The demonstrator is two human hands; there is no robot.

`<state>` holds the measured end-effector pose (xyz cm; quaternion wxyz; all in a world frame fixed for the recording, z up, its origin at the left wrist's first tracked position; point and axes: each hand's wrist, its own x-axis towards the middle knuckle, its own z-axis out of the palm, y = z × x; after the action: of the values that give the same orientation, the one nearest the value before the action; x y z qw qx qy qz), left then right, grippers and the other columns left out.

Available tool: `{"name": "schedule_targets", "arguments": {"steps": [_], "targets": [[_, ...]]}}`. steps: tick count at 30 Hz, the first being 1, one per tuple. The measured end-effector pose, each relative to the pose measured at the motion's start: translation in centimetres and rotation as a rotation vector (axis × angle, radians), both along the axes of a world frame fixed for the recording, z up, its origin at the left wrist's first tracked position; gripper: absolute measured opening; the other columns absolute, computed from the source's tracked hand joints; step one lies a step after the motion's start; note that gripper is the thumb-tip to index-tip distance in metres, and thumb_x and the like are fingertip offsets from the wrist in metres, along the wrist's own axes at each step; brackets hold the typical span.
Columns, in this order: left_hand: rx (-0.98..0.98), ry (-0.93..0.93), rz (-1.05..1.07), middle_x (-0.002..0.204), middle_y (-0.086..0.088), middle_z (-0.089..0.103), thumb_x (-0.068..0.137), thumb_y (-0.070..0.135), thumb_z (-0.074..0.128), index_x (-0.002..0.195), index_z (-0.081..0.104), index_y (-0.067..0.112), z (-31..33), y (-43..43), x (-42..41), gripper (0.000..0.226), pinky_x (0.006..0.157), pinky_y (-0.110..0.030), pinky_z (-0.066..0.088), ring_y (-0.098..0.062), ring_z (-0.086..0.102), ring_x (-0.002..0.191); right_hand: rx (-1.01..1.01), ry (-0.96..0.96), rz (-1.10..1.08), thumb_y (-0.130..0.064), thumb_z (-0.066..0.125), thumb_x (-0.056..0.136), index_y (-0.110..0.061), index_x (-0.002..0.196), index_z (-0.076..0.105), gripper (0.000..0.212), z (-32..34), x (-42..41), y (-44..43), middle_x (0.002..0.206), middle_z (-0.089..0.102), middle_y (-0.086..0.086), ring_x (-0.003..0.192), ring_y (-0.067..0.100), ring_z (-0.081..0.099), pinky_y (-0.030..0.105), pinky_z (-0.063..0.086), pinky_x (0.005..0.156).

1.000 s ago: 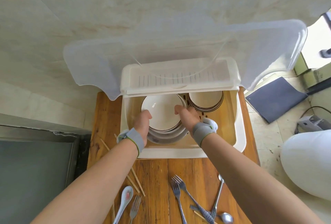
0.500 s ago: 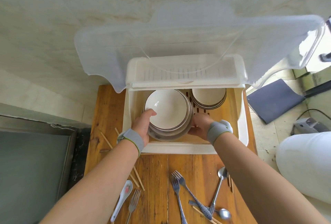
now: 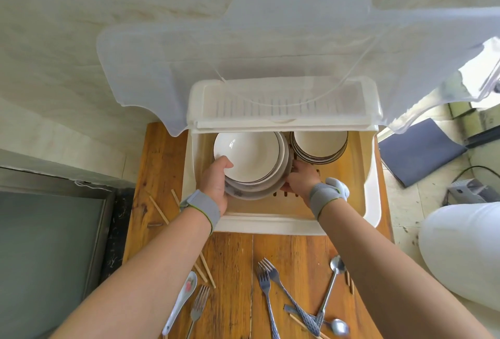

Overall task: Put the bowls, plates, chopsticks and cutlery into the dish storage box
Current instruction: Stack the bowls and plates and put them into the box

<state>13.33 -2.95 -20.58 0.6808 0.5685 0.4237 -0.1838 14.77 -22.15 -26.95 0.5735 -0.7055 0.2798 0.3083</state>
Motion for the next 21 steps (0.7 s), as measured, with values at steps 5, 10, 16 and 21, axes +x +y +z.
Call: {"name": "schedule_targets", "arguments": {"steps": [5, 10, 16, 21], "targets": [[-0.014, -0.005, 0.027, 0.086, -0.005, 0.058, 0.062, 0.024, 0.058, 0.085, 0.054, 0.019, -0.4, -0.4, 1.1, 0.024, 0.073, -0.037, 0.038, -0.024, 0.051, 0.081, 0.038, -0.037, -0.051, 0.011, 0.049, 0.082, -0.025, 0.085, 0.071, 0.041, -1.3, 0.2, 0.2, 0.093, 0.075, 0.007, 0.088, 0.031, 0.072, 0.045, 0.062, 0.077], [-0.026, 0.002, 0.024, 0.092, -0.004, 0.069, 0.061, 0.033, 0.068, 0.094, 0.064, 0.018, -0.5, -0.2, 1.3, 0.036, 0.082, -0.037, 0.044, -0.027, 0.062, 0.087, -0.016, -0.023, -0.027, 0.009, 0.053, 0.083, -0.021, 0.097, 0.070, 0.037, -1.2, 0.4, 0.4, 0.098, 0.074, 0.009, 0.088, 0.031, 0.072, 0.044, 0.061, 0.078], [-0.070, 0.000, -0.085, 0.140, 0.008, 0.054, 0.040, 0.079, 0.079, 0.136, 0.051, 0.033, -0.1, 1.0, 1.2, 0.110, 0.109, -0.046, 0.037, -0.020, 0.050, 0.129, -0.363, -0.108, 0.293, -0.017, 0.049, 0.089, -0.018, 0.087, 0.057, 0.009, 3.7, -0.9, 0.9, 0.079, 0.063, 0.004, 0.069, 0.024, 0.058, 0.036, 0.054, 0.072], [0.373, -0.202, -0.298, 0.122, -0.006, 0.062, 0.094, 0.041, 0.052, 0.115, 0.063, 0.014, 5.8, 1.3, -2.7, 0.036, 0.100, -0.042, 0.043, -0.029, 0.054, 0.120, -0.448, -0.230, 0.204, -0.023, 0.048, 0.093, -0.024, 0.125, 0.059, 0.034, 7.7, -3.8, 2.0, 0.102, 0.067, 0.002, 0.073, 0.020, 0.062, 0.028, 0.049, 0.067]]}}
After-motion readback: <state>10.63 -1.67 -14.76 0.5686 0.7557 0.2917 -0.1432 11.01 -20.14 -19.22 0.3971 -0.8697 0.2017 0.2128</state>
